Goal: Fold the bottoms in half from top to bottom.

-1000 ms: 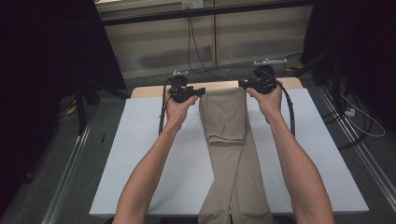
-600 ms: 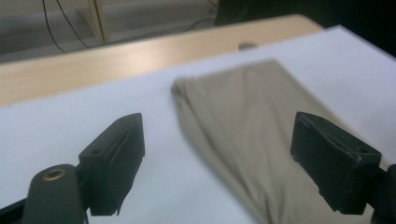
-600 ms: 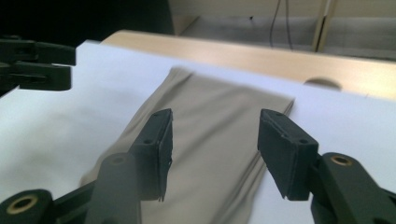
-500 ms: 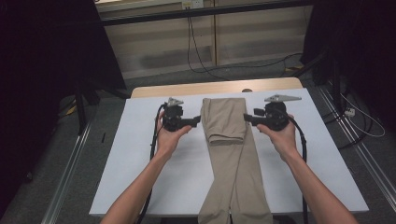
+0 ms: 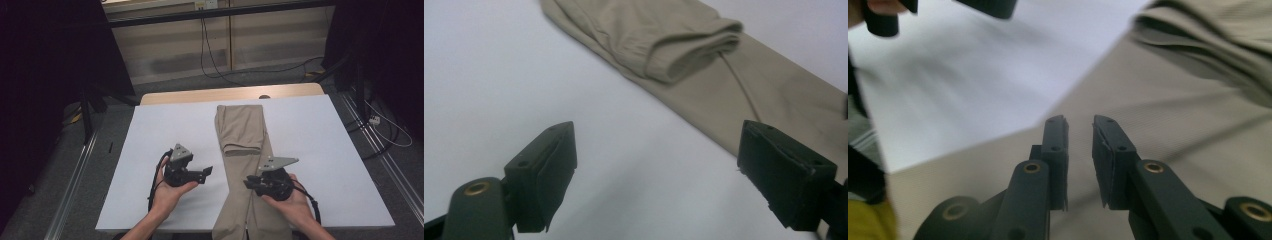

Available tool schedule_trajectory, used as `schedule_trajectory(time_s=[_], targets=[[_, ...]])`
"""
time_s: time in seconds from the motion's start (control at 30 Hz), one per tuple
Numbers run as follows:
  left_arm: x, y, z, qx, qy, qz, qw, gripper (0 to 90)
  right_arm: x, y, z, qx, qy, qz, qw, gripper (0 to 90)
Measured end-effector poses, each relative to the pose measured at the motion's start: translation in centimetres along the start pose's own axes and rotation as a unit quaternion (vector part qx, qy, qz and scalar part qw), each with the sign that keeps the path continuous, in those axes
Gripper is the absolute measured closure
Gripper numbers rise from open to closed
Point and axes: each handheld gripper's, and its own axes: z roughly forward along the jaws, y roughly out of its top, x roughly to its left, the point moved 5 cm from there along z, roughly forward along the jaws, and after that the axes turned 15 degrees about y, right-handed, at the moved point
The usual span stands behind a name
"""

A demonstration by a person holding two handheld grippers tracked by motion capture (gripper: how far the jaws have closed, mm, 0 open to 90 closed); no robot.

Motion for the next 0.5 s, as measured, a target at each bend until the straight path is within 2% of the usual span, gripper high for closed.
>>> schedule_trajectory(time_s=[0.07, 0.2, 0.37, 0.43, 0.47, 0.5], targets=[[-0.3, -0.8, -0.5, -0.002, -0.011, 0.006, 0.9999, 16.4, 0.7, 0.1, 1.4, 0.013, 0.012, -0.008, 0.9998, 71.2], [-0.1, -1.3, -0.4, 0.000, -0.007, 0.004, 1.0000, 16.4, 1.1, -0.2, 3.6, 0.017, 0.022, -0.012, 0.9995, 60.3], [-0.4, -1.5, 0.2, 0.017, -0.005, 0.005, 0.9998, 16.4, 1.7, -0.9, 4.9, 0.031, 0.010, -0.027, 0.9991, 53.0], [-0.8, -1.6, 0.3, 0.017, -0.010, 0.004, 0.9998, 16.5, 2.0, -0.9, 5.1, 0.034, 0.006, -0.038, 0.9987, 53.0], [-0.8, -1.6, 0.3, 0.017, -0.008, 0.013, 0.9997, 16.5, 2.1, -0.9, 5.1, 0.033, 0.005, -0.040, 0.9987, 53.0], [-0.9, -1.6, 0.3, 0.016, -0.011, 0.009, 0.9998, 16.5, 2.3, -0.9, 5.2, 0.033, 0.001, -0.043, 0.9985, 53.0]])
